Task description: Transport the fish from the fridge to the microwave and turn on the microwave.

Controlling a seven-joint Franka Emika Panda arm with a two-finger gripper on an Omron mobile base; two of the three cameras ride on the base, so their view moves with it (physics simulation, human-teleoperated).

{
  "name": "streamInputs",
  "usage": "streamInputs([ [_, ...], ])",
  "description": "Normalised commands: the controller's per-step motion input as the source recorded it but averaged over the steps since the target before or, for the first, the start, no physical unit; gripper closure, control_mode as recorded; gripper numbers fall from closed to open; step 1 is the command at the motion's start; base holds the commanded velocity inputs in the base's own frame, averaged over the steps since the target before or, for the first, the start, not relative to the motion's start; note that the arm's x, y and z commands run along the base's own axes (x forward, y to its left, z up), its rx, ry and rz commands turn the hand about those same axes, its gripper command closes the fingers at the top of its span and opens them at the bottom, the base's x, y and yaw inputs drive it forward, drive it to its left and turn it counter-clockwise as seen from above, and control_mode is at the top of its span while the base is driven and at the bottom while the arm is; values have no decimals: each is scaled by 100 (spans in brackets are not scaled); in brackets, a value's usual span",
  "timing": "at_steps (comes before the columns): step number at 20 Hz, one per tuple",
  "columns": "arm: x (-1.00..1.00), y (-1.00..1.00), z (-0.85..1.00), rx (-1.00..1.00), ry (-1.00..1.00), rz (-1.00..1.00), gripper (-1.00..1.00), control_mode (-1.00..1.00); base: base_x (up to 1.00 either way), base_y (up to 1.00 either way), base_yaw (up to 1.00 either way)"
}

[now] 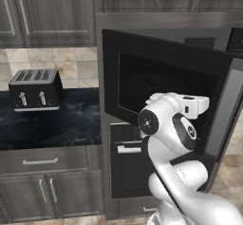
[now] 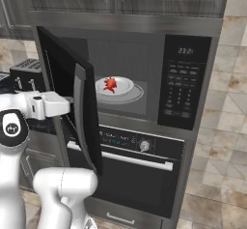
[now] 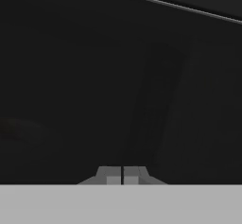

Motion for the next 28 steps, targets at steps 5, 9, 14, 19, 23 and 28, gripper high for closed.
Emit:
streamInputs([
  [5,26,-12,0,0,1,15,100,-100,0,0,0],
  [9,24,-13,0,0,0,16,100,-100,0,0,0],
  [14,25,-9,0,0,2,15,100,-100,0,0,0],
  [19,25,-15,0,1,8,15,100,-100,0,0,0],
  [23,15,-12,2,3,7,11,100,-100,0,0,0],
  [28,11,-11,4,2,7,9,100,-100,0,0,0],
])
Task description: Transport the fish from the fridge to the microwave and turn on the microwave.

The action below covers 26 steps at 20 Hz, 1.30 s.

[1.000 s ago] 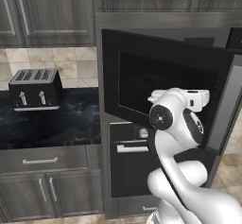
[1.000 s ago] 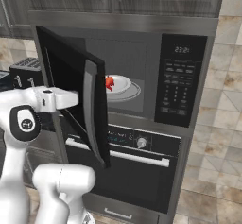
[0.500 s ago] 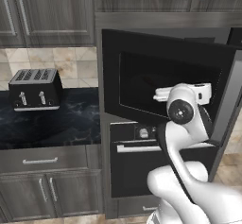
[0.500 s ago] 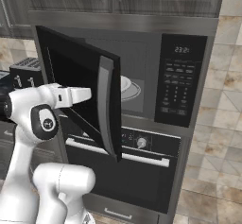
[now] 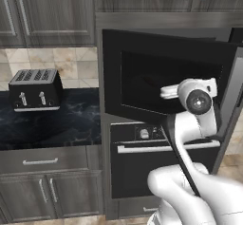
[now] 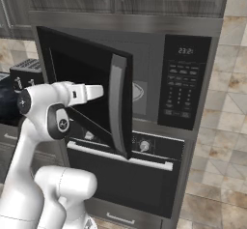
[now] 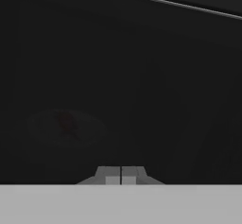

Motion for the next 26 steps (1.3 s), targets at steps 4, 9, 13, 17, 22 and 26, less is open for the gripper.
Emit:
streamInputs([
  [4,17,-18,0,0,2,10,100,-100,0,0,0],
  [9,24,-20,0,0,0,10,100,-100,0,0,0],
  [13,21,-20,2,1,3,9,100,-100,0,0,0],
  [17,14,-3,19,4,15,4,100,-100,0,0,0],
  [22,17,-8,5,3,10,5,100,-100,0,0,0],
  [26,18,-18,2,2,4,6,100,-100,0,0,0],
])
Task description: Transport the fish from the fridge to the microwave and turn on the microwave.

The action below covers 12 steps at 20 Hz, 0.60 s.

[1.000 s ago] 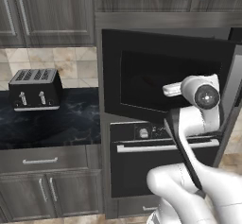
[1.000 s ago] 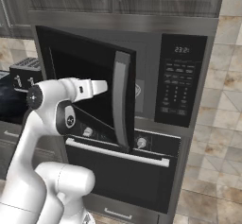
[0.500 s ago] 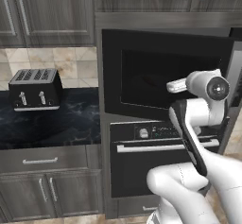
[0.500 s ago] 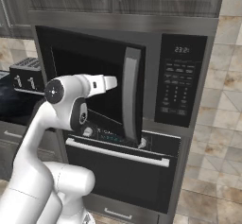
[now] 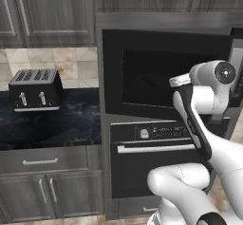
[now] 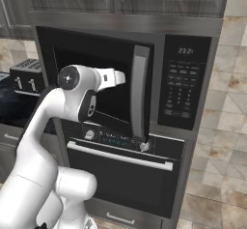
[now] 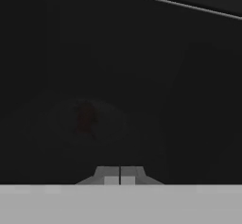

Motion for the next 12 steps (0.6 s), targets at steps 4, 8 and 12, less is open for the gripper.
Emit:
streamInputs([
  [4,23,-20,0,0,0,7,100,-100,0,0,0],
  [8,22,-20,0,0,0,6,100,-100,0,0,0],
  [12,19,-18,0,0,0,5,100,-100,0,0,0],
])
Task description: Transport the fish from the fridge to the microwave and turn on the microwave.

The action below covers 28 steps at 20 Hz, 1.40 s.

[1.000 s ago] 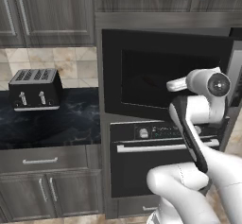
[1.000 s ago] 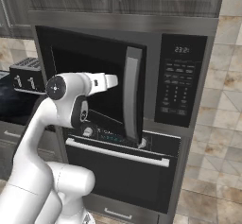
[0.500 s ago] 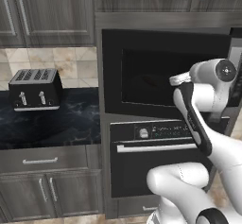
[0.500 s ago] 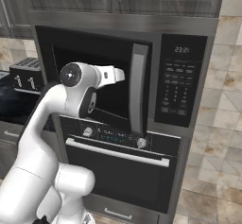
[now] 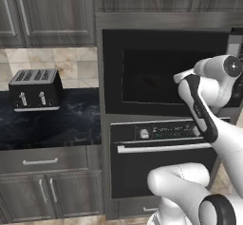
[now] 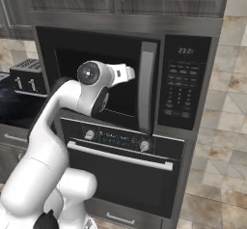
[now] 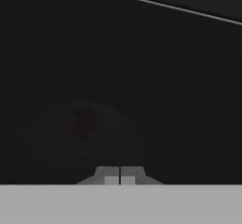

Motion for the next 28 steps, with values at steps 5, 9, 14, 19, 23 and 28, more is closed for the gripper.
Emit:
streamInputs([
  [5,21,-9,0,0,0,4,100,-100,0,0,0],
  [9,20,-2,0,0,0,0,100,-100,0,0,0],
  [14,24,0,0,0,0,0,100,-100,0,0,0],
  [19,33,0,-4,0,0,0,100,-100,0,0,0],
  [23,38,0,-7,0,0,0,100,-100,0,0,0],
  [28,40,0,-11,0,0,0,100,-100,0,0,0],
])
